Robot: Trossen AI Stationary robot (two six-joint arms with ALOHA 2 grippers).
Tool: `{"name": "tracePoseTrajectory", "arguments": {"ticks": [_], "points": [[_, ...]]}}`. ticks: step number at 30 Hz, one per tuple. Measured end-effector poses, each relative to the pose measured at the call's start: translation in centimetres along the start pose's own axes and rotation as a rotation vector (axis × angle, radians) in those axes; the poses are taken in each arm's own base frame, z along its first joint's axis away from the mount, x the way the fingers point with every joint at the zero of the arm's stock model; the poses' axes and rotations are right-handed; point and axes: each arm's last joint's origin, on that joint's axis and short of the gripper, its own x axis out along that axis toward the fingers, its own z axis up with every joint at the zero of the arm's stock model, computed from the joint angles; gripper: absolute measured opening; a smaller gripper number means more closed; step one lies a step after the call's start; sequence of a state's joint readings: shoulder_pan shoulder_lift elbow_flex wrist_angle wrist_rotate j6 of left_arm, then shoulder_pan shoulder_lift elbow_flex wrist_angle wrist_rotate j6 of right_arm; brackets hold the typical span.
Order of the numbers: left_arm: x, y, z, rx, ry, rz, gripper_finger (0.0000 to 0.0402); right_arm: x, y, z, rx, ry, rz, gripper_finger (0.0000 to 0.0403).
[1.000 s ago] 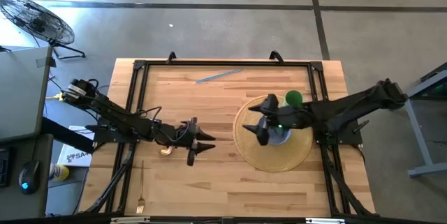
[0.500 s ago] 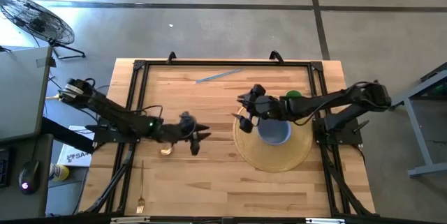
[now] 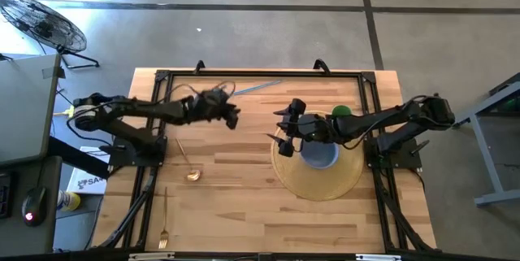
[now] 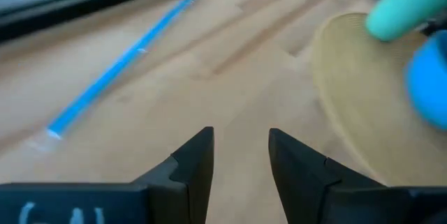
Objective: Pick & Place Utensil
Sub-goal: Put the blue straw into the green cup
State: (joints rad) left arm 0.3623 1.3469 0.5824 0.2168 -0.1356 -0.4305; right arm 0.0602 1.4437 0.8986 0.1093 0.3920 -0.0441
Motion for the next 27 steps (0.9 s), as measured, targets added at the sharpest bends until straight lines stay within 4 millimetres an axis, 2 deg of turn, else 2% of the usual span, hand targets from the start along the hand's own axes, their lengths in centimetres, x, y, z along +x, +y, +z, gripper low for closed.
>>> {"name": "tracePoseTrajectory", "arguments": {"ticks": [5, 9, 15, 18, 23, 27], "points": [[1.8, 4.3, 1.3, 0.058, 0.037, 0.0, 0.0136, 0.0, 0.0, 0.2, -0.01, -0.017, 0.009, 0.0364], [3.7, 6.6, 2.3, 0.125, 0.074, 0.006, 0.0136, 0.3, 0.2, 0.0, -0.012, -0.013, 0.019, 0.0364], [7.4, 7.8, 2.3, 0.268, 0.176, 0.002, 0.0136, 1.7, 0.8, -1.2, -0.006, 0.041, 0.037, 0.0364], [8.6, 8.5, 2.5, 0.276, 0.244, 0.027, 0.0135, 2.4, 1.2, -1.9, -0.01, 0.069, 0.041, 0.0364], [9.3, 9.8, 3.0, 0.263, 0.26, 0.118, 0.0117, 3.3, 1.6, -2.7, -0.018, 0.089, 0.044, 0.0364], [9.3, 9.9, 3.3, 0.257, 0.246, 0.113, 0.0093, 3.6, 1.7, -2.9, -0.02, 0.089, 0.056, 0.0364]]}}
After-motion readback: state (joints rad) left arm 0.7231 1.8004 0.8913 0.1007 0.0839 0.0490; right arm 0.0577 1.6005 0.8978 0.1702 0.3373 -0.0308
